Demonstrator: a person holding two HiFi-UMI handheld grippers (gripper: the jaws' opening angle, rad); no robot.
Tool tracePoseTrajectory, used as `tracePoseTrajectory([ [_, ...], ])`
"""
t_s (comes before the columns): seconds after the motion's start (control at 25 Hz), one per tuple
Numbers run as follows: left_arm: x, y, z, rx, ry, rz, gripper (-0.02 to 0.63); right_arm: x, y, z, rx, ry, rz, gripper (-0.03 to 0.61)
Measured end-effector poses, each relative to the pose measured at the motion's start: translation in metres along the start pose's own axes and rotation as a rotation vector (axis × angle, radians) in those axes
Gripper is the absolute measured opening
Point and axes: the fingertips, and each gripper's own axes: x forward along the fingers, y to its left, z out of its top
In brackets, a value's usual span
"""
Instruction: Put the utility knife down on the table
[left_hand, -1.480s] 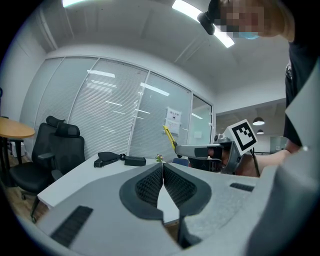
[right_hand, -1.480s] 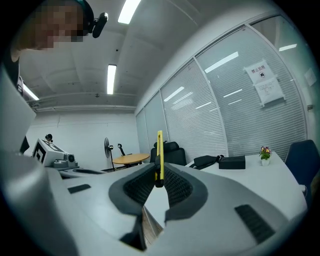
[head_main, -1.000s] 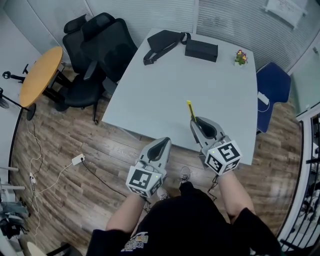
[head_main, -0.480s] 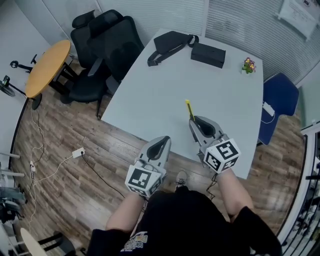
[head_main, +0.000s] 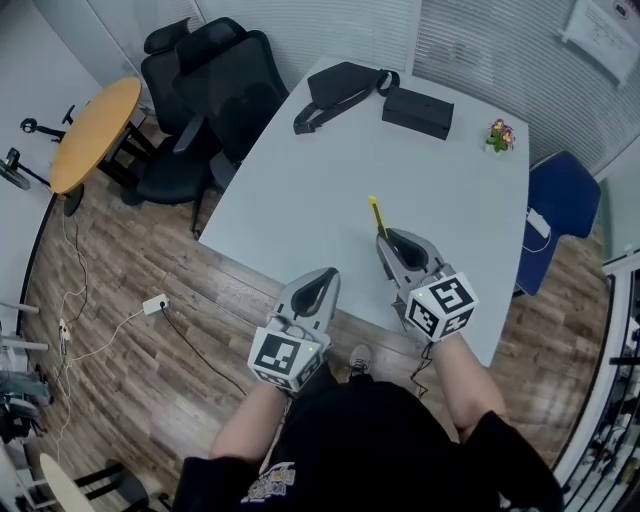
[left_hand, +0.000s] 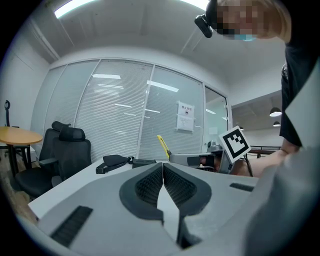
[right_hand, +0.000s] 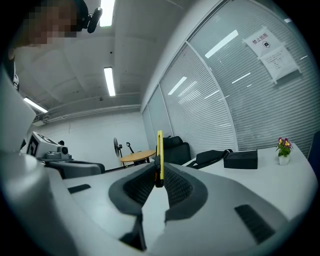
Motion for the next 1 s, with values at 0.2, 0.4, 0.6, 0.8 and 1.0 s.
tracePoseTrajectory([
  [0.2,0.016,0.017,-0.004,-0.009,0.016,-0.034,0.006,0.017,-0.016,-0.007,0.012,0.017,-0.043,0.057],
  [0.4,0.035,0.035,-0.007,-0.028,0.032,-0.079,0.006,0.037,-0.032,-0.016,0.029,0.048,-0.088,0.057],
  [0.6,0.05,0.054,-0.017,-0.059,0.064,-0.119,0.006,0.06,-0.045,-0.033,0.052,0.089,-0.129,0.057],
  [0.8,0.06,0.071,-0.027,-0.08,0.115,-0.134,0.006,0.079,-0.057,-0.055,0.076,0.137,-0.159,0.057],
  [1.0,0.064,0.086,-0.039,-0.085,0.119,-0.174,0.006,0.096,-0.065,-0.083,0.093,0.198,-0.191,0.057],
])
